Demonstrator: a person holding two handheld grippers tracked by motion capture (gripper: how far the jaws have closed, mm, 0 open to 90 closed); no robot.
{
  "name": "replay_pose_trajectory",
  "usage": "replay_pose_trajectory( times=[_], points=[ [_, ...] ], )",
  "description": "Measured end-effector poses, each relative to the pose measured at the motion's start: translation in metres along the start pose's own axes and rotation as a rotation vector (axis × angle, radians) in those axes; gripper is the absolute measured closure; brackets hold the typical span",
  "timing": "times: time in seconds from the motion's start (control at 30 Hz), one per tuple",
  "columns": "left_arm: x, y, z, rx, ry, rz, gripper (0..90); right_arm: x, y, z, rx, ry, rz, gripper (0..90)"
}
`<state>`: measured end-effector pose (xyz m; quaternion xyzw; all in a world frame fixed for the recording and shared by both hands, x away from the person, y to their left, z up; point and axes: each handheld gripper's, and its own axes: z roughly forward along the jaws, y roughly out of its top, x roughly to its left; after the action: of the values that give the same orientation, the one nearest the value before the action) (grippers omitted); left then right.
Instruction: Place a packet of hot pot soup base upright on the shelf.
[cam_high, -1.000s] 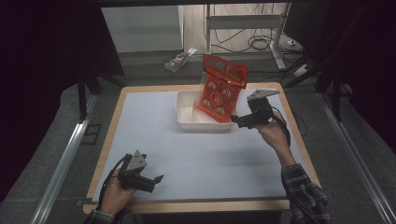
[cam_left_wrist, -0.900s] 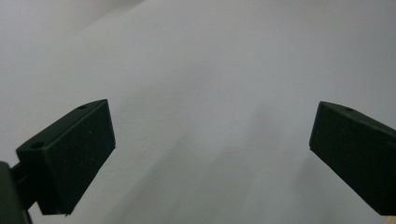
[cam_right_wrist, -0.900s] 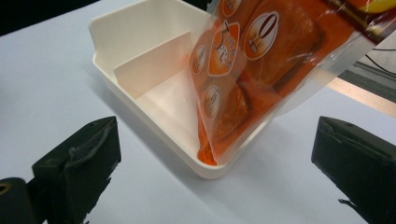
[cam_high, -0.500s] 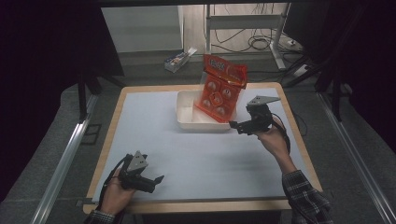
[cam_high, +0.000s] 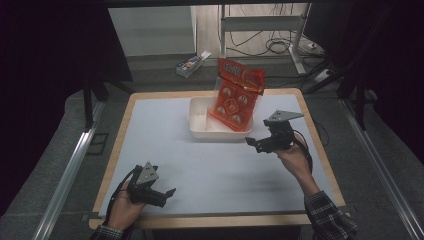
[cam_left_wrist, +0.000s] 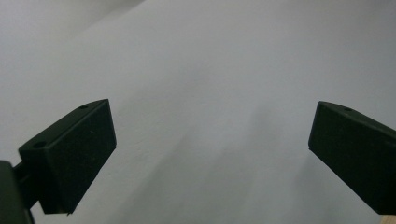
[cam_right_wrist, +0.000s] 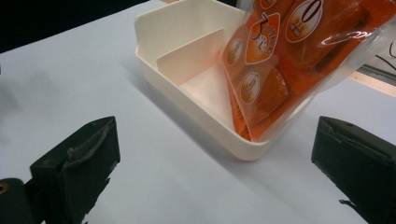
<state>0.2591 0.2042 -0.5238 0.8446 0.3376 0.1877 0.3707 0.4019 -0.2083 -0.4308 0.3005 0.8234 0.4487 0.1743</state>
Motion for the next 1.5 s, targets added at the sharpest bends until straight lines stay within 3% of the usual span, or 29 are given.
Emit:
replay_pose_trajectory(
  times=[0.43,0.97,1.5],
  points=[
    [-0.001,0.000,0.000,0.001,0.001,0.008,0.8,0.017,-0.018,-0.012,0.033,-0.019,-0.014,1.2],
    [-0.002,0.000,0.001,0.009,0.007,0.021,1.1,0.033,-0.041,-0.033,0.028,-0.037,-0.005,1.7],
    [-0.004,0.001,0.003,0.020,0.016,0.032,1.3,0.037,-0.068,-0.048,0.039,-0.072,-0.006,1.8]
  ],
)
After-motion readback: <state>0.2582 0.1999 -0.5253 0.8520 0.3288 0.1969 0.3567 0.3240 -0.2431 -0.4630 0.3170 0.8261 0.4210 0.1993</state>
